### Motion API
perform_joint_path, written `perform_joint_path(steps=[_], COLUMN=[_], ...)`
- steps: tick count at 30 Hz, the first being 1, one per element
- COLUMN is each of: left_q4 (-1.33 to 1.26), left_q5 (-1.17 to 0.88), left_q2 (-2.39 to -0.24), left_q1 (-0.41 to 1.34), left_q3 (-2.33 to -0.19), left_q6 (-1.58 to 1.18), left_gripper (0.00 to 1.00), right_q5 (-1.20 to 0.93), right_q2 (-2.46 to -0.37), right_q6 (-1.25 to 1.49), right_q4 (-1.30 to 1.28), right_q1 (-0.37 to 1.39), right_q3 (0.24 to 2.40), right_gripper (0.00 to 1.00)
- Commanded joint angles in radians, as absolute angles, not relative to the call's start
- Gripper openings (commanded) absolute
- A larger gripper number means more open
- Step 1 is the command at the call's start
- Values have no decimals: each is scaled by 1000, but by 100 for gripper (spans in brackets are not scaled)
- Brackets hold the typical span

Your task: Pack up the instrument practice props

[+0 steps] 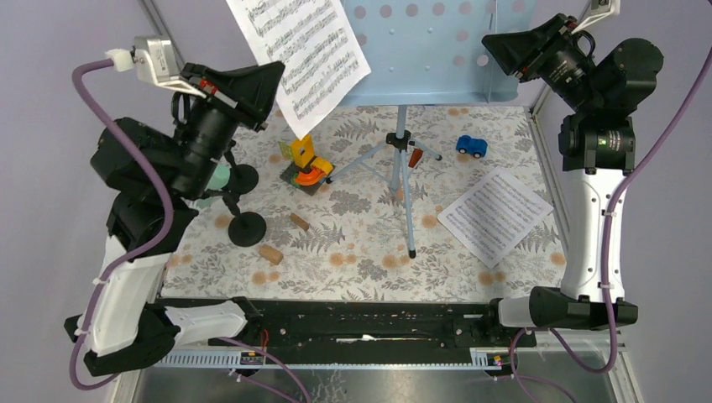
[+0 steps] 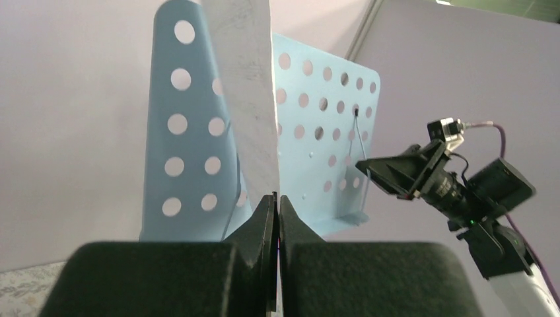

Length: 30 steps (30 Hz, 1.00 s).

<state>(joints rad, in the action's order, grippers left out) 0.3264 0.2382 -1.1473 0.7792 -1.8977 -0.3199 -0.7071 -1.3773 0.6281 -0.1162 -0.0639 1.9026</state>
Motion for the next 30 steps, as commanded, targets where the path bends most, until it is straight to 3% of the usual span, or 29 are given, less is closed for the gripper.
perform_joint_path(steps=[1,4,12,19,25,30], left_q4=[392,442,577,659,698,749], left_q5=[128,71,-131,-183,-216,-249], left_q2=[-1118,-1119,-1102,-1063,-1051,-1068], left_q1=[776,776,775,776,776,776], left_q3=[-1843,-1858,-1906,-1839,-1785,-1791], left_q6=[-363,-365,-314,-295,-280,-256], left_gripper=[0,0,0,0,0,0], right_q5=[-662,-616,-509,-765,-919,-1028], right_q2=[-1298,-1264,-1083,-940,-836,-820], right_q6=[587,541,417,511,712,946], right_q4=[-82,-124,-216,-273,-23,404], right_q1=[-55,-55,-55,-55,-55,-49], right_q3=[1887,1875,1729,1538,1212,982], right_gripper=[59,75,88,92,98,100])
